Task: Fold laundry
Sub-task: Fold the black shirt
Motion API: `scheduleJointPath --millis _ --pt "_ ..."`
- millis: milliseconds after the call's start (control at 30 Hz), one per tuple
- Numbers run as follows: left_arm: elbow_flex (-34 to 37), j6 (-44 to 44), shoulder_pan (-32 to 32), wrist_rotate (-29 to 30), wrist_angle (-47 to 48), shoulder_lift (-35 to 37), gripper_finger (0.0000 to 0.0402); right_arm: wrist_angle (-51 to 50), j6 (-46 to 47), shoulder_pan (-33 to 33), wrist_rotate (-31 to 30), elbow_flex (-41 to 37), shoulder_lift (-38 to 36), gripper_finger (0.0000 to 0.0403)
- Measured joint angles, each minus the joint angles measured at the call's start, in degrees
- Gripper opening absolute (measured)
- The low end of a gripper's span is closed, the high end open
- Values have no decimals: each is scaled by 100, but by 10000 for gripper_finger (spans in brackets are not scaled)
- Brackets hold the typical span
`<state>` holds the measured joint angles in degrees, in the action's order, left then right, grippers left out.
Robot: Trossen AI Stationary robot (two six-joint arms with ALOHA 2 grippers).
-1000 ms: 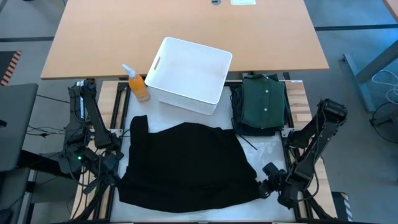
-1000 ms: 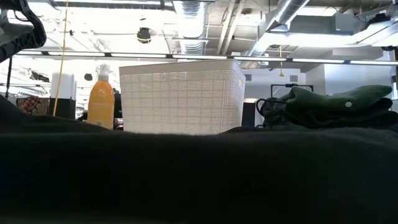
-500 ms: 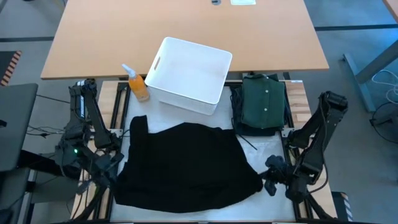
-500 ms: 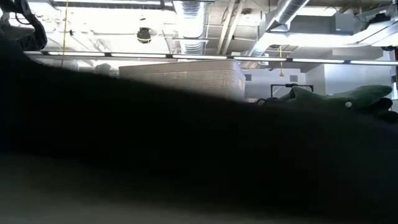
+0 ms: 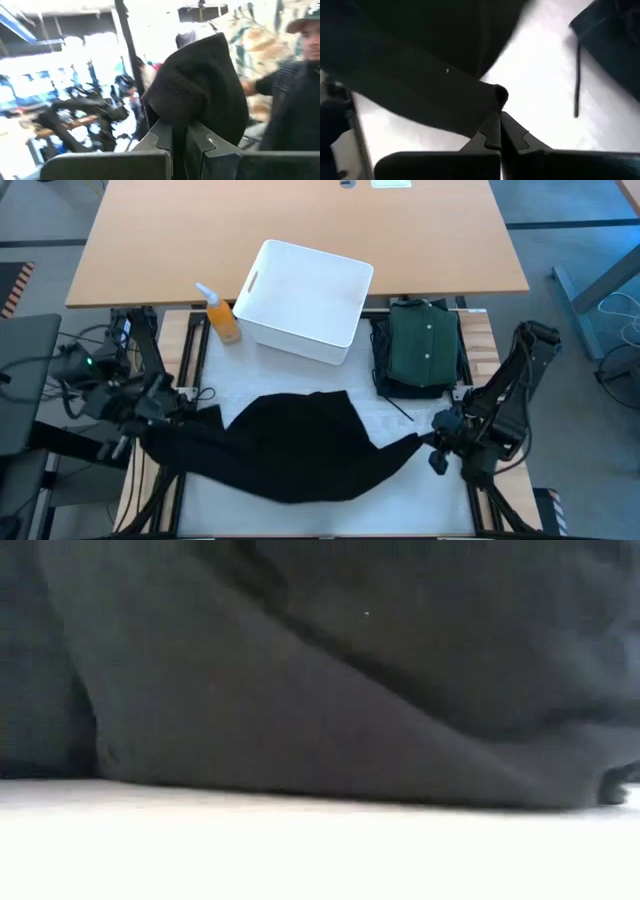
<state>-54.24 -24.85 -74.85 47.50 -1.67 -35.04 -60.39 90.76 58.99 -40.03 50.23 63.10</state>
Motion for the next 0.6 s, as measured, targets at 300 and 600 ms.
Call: scheduleJointPath --millis 300,600 --pt "-142 -313 4 43 -54 -23 0 2207 -3270 -1005 -845 -379 184 9" --pt "-142 -344 4 -76 -83 -23 0 4683 -5925 -3096 -32 -739 270 9"
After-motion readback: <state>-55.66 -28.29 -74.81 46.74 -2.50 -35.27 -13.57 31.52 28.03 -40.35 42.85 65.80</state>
